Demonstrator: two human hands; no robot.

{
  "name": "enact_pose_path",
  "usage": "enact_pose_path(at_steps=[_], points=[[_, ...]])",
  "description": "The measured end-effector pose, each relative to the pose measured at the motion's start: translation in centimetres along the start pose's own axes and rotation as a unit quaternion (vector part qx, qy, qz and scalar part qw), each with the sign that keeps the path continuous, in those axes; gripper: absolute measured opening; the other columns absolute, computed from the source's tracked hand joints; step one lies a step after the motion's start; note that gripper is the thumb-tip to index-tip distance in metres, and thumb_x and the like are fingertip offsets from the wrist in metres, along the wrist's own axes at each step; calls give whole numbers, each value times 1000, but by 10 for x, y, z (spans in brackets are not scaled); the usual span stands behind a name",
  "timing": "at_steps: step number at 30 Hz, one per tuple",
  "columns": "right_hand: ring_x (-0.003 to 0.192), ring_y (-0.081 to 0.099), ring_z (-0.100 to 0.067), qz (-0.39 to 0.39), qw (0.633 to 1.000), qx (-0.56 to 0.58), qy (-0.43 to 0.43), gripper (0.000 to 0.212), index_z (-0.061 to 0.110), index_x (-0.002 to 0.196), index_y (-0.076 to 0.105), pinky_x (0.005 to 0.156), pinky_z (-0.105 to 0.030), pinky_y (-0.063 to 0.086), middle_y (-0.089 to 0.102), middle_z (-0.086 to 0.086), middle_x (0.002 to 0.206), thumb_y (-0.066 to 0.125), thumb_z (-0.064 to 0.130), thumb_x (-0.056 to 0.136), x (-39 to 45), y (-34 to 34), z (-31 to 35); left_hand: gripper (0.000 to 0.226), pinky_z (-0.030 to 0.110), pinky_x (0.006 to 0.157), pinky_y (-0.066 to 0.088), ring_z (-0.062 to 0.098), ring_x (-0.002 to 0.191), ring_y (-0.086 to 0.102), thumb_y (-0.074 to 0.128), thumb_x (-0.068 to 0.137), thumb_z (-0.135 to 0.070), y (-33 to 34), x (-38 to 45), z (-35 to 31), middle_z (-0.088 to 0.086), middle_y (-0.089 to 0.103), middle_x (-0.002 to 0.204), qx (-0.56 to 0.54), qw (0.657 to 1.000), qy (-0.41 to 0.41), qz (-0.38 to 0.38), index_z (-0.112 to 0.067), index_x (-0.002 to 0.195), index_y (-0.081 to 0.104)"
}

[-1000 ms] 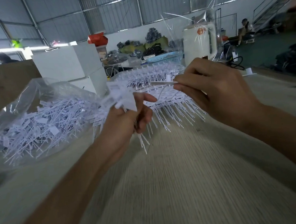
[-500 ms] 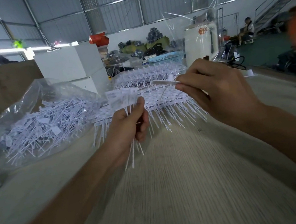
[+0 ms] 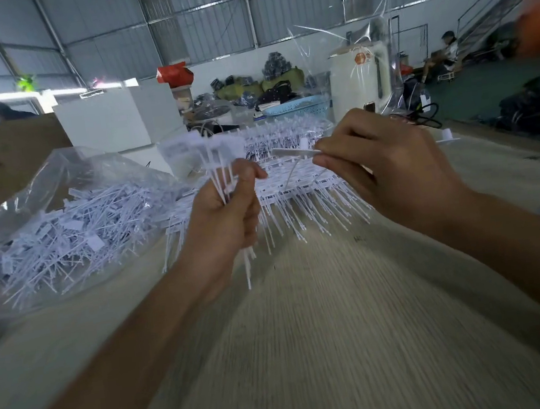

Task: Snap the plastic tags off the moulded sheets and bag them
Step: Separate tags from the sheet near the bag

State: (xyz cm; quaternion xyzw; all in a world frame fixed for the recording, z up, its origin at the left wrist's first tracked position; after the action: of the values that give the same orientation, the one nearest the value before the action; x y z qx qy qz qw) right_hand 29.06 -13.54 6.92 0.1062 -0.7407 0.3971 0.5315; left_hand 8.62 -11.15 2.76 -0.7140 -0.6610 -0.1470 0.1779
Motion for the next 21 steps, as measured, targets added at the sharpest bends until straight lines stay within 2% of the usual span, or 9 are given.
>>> enact_pose_path(at_steps=[4,6,9,12,14,16,18,19,21], points=[[70,58,-28,20,1000,-3,-16,27,3,100,74,60,-45,51,63,-13,86,57,23,103,2,0,5,13,14,46,30,7,47,29,66,95,-36,-8,-4,-36,7,32,55,119,980,150,-51,-25,99,71],[67,57,-30,32,998,-15,-45,22,4,101,75,57,-43,50,63,-13,84,61,21,101,4,0,13,14,9,48,32,3,46,37,70,90,-41,-1,-9,-44,-3,44,53,178,966,188,-26,-28,96,73],[64,55,-32,52,996,-16,-71,16,7,103,75,53,-43,49,63,-13,82,64,17,98,5,1,24,6,11,59,49,-4,66,64,71,87,-42,5,-13,-44,-22,69,73,235,957,165,-45,-37,86,67],[63,55,-33,56,996,-10,-70,12,5,98,75,52,-43,48,62,-13,81,67,14,97,4,4,30,16,38,76,52,21,83,69,67,94,-28,9,-11,-41,14,74,90,256,952,163,-27,-14,97,75],[62,55,-32,47,997,-7,-65,16,4,96,75,52,-42,49,62,-12,79,65,16,98,5,4,32,24,35,75,49,22,81,66,65,96,-26,8,-9,-42,26,70,92,244,957,154,-11,-4,99,74],[61,55,-31,36,997,1,-64,17,4,96,76,51,-41,49,63,-12,79,65,17,98,7,2,34,14,21,75,49,6,81,67,65,95,-31,8,-8,-46,4,74,89,248,954,167,-6,-22,96,74],[61,56,-31,29,998,13,-53,19,5,96,76,52,-41,49,62,-12,78,63,18,99,8,0,34,7,16,74,51,1,82,68,65,93,-34,8,-7,-51,-10,74,89,240,956,171,-11,-39,91,71],[62,56,-31,25,998,15,-47,20,5,96,76,53,-42,49,61,-12,78,62,18,99,9,0,35,13,17,76,53,3,81,69,65,93,-32,8,-7,-52,-11,74,88,222,959,174,-10,-40,84,70],[63,56,-31,14,999,-4,-44,18,5,93,76,53,-43,49,61,-12,77,63,16,99,11,-1,38,23,37,80,57,18,75,70,64,96,-27,9,-6,-52,0,72,78,199,962,188,-12,-30,73,70]])
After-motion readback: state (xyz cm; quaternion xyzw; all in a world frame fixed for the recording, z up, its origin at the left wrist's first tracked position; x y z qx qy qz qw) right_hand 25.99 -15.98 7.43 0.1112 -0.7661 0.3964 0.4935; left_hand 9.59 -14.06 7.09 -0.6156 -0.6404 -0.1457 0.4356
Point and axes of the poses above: each hand's wrist, its own x-axis towards the middle knuckle, its own y-axis out of the palm, z = x × y, the point moved 5 cm from there along x, towards the middle knuckle
